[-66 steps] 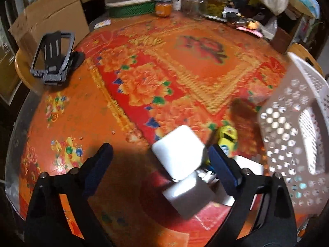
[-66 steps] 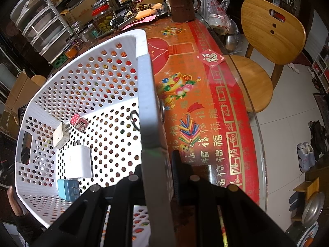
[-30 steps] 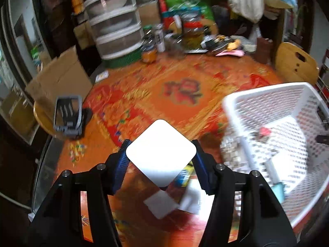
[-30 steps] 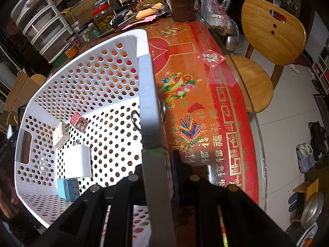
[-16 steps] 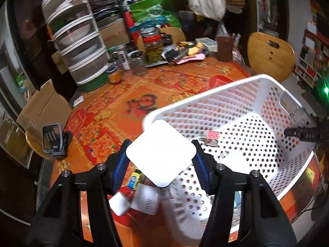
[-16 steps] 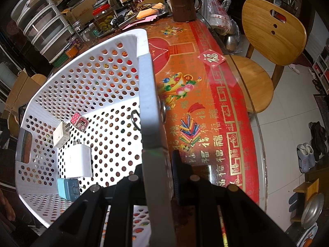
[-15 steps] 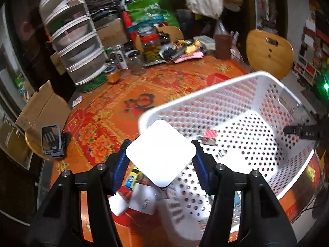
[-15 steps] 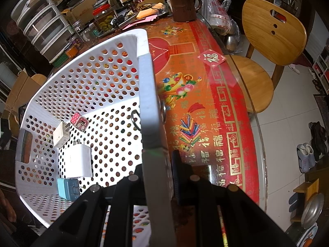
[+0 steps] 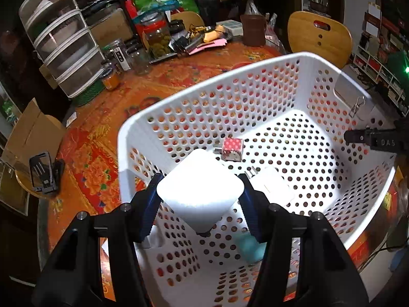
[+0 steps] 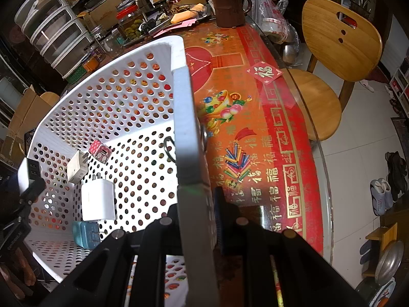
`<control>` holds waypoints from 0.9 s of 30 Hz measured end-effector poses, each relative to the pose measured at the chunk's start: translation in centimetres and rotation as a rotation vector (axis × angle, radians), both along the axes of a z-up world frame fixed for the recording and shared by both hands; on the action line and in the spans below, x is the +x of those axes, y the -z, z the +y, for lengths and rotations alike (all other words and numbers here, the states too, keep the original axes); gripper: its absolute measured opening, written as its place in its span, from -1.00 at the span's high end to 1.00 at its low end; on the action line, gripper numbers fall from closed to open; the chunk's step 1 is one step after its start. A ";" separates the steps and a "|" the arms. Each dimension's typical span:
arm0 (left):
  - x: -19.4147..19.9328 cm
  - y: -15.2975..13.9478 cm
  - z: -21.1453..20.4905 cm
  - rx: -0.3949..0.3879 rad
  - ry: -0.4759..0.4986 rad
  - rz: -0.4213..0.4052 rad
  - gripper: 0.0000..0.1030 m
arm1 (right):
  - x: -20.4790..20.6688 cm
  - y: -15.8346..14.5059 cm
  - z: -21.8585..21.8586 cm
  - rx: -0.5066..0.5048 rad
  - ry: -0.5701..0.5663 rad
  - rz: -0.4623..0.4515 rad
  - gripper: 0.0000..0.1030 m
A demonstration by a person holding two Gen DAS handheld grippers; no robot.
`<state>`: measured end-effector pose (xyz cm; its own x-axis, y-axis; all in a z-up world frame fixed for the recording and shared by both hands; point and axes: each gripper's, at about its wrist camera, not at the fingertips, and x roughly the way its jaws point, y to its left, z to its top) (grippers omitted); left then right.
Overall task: Organize rigid objects
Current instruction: 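Carry the white square charger over the basket and open the left gripper, then return the left gripper to the table and grasp another white square charger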
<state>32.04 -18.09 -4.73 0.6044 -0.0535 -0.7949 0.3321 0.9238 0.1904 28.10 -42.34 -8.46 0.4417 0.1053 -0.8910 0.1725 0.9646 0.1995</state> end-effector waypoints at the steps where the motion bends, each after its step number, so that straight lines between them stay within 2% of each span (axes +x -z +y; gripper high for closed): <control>1: 0.0 0.1 -0.1 -0.001 0.004 0.001 -0.09 | 0.0 0.0 0.0 -0.001 -0.001 0.001 0.72; 3: -0.1 0.2 -0.1 -0.003 0.017 -0.013 -0.30 | 0.0 0.0 0.0 -0.002 -0.001 0.002 0.72; 5: -0.6 -0.4 0.0 -0.011 0.029 -0.048 -0.74 | 0.0 0.0 0.0 -0.002 -0.001 0.002 0.72; 7: -1.1 -1.3 0.4 -0.022 0.041 -0.082 -0.87 | 0.0 0.0 0.1 0.000 -0.002 0.002 0.72; 12: -3.0 -3.8 3.3 -0.066 0.024 -0.144 -0.87 | 0.1 -0.1 0.0 -0.001 -0.002 0.003 0.72; 15: -4.3 -5.2 7.4 -0.104 -0.050 -0.175 -0.89 | 0.1 -0.1 0.0 0.003 -0.003 0.000 0.72; 16: -4.6 -5.5 9.6 -0.129 -0.090 -0.182 -0.97 | 0.1 -0.1 0.0 0.004 -0.003 -0.001 0.72; 18: -5.1 -5.4 12.8 -0.165 -0.148 -0.182 -0.99 | 0.1 -0.1 0.0 0.005 -0.002 -0.003 0.72; 20: -5.3 -4.1 16.2 -0.171 -0.192 -0.169 -0.99 | 0.1 -0.1 0.0 0.002 -0.002 -0.004 0.72; 22: -5.5 -1.6 19.0 -0.154 -0.238 -0.135 -0.99 | -0.1 -0.1 0.0 0.002 -0.003 -0.006 0.72; 27: -5.7 4.2 23.2 -0.181 -0.318 -0.057 -0.99 | -0.2 0.0 -0.1 0.003 0.004 -0.016 0.72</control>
<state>26.34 5.08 -8.95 0.6566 0.0077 -0.7542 0.0164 0.9996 0.0245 27.87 -42.40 -8.41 0.4560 0.1065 -0.8836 0.1731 0.9632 0.2054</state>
